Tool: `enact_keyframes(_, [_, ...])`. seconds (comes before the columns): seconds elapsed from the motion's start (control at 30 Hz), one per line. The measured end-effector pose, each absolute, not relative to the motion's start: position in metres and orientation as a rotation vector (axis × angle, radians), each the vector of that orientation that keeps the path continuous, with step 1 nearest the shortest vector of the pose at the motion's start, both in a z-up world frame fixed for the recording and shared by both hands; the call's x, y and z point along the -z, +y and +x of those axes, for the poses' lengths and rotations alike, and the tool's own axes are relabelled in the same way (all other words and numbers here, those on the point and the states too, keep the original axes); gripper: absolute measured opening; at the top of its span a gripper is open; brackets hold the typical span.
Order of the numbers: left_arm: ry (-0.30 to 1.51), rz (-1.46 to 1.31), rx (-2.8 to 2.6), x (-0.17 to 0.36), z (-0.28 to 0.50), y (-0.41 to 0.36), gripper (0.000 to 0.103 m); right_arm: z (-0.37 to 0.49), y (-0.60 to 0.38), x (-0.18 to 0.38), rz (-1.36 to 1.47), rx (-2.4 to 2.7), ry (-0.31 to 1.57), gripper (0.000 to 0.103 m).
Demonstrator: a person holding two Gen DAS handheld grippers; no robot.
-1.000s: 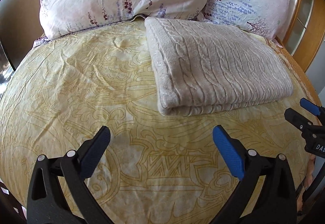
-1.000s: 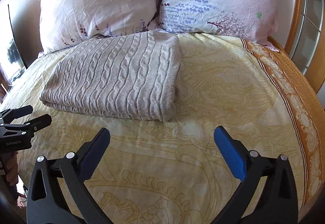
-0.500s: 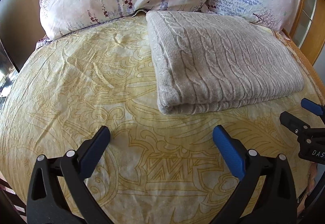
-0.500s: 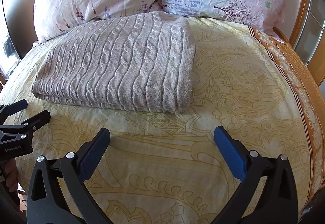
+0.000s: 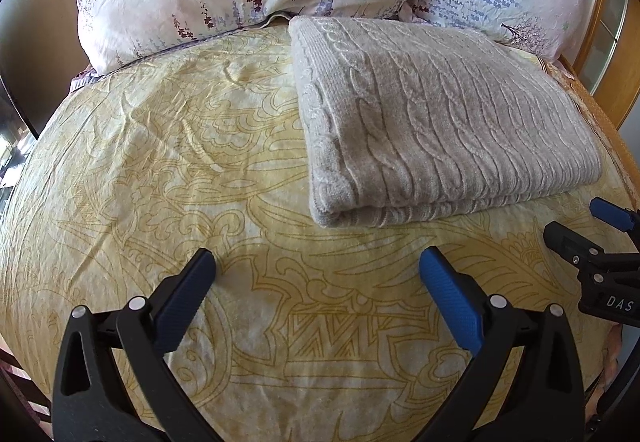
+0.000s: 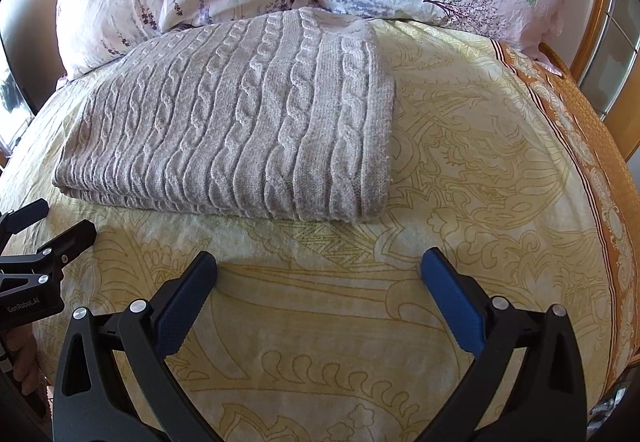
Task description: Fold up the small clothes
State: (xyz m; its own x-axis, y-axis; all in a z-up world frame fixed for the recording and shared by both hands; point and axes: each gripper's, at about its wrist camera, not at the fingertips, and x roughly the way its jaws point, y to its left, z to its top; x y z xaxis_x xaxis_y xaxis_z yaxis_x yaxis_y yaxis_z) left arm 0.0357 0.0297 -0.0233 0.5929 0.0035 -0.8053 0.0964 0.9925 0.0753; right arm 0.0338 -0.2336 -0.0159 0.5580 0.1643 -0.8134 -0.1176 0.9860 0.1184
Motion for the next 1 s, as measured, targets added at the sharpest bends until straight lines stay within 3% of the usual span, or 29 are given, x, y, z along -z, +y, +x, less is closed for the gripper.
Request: enact_keyframes(1.0, [0.931, 0.117, 0.055, 0.0236, 0.0364, 0.0299, 0.101, 0.0298, -0.2344, 0.0168, 0.056, -0.164, 0.936, 0.102])
